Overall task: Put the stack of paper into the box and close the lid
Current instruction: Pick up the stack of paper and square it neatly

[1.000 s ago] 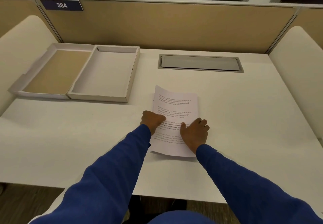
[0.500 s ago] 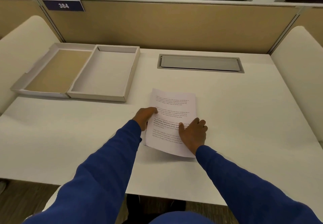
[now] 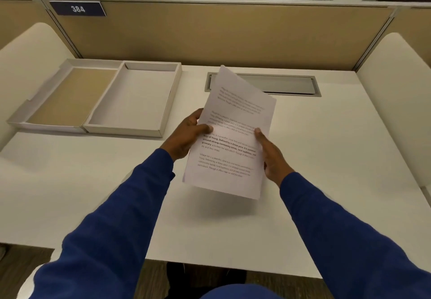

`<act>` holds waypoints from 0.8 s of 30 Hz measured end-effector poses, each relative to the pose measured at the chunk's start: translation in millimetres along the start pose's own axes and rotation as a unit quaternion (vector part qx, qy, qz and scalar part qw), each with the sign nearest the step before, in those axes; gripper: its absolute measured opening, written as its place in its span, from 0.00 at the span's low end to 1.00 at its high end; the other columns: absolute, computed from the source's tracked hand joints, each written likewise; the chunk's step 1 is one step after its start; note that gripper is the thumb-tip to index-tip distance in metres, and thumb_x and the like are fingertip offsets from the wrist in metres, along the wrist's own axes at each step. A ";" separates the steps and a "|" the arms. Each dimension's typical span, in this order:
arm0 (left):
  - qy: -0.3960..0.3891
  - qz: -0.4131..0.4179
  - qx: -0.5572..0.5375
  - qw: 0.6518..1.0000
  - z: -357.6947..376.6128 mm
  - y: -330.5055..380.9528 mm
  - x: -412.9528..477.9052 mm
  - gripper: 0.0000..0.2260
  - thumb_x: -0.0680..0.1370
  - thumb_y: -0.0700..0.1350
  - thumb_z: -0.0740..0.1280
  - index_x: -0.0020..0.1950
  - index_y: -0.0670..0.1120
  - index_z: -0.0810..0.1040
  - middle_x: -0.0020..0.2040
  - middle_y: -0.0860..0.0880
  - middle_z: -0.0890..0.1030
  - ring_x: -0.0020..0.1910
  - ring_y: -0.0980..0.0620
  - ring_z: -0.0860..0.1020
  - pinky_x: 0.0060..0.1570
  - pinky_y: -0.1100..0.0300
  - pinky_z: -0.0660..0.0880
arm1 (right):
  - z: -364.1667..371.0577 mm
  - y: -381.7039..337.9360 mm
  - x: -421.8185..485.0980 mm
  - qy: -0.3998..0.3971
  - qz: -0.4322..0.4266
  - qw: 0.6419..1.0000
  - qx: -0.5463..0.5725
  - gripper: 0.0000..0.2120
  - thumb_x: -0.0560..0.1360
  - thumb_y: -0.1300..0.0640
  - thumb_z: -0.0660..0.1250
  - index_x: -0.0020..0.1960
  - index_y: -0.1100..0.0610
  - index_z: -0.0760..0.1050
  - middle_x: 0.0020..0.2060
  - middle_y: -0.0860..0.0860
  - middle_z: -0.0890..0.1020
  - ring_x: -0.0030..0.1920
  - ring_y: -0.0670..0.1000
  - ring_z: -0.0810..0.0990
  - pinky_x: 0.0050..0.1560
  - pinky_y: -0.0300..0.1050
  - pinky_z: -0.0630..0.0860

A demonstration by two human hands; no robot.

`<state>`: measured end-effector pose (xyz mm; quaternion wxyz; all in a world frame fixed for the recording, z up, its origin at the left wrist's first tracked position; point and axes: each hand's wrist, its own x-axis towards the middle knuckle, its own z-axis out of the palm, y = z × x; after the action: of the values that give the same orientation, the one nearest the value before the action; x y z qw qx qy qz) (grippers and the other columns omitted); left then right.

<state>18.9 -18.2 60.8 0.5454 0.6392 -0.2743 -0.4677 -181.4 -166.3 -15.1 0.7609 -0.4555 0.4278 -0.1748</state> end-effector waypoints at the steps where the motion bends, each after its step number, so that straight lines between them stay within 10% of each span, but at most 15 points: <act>1: -0.005 0.011 -0.009 1.000 -1.9 2.8 -1.6 0.21 0.81 0.32 0.63 0.72 0.49 0.72 0.61 0.44 0.83 0.51 0.42 0.85 0.49 0.47 0.85 | -2.6 -6.2 0.1 -0.028 -0.007 0.999 0.036 0.26 0.72 0.37 0.74 0.62 0.53 0.82 0.57 0.55 0.87 0.57 0.59 0.86 0.56 0.56 0.82; 14: 0.143 0.188 0.047 0.971 1.2 -9.8 -9.8 0.17 0.80 0.43 0.68 0.67 0.57 0.72 0.61 0.48 0.81 0.58 0.46 0.84 0.52 0.44 0.85 | 21.5 -51.5 -25.9 -0.031 -0.247 0.967 -0.053 0.09 0.80 0.48 0.68 0.61 0.41 0.78 0.55 0.47 0.86 0.55 0.51 0.86 0.49 0.46 0.85; 24: 0.230 0.169 0.008 0.959 8.1 -34.7 -16.5 0.20 0.75 0.46 0.71 0.65 0.60 0.75 0.56 0.55 0.83 0.58 0.50 0.82 0.57 0.44 0.83 | 30.1 -28.6 -33.0 0.002 -0.274 0.951 -0.144 0.25 0.77 0.45 0.69 0.71 0.49 0.71 0.60 0.49 0.82 0.60 0.53 0.82 0.57 0.57 0.84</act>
<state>-0.7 1.3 32.9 0.6594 0.6783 -0.2495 -0.2072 -172.3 -143.2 31.8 0.6087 -0.6597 0.3087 -0.3144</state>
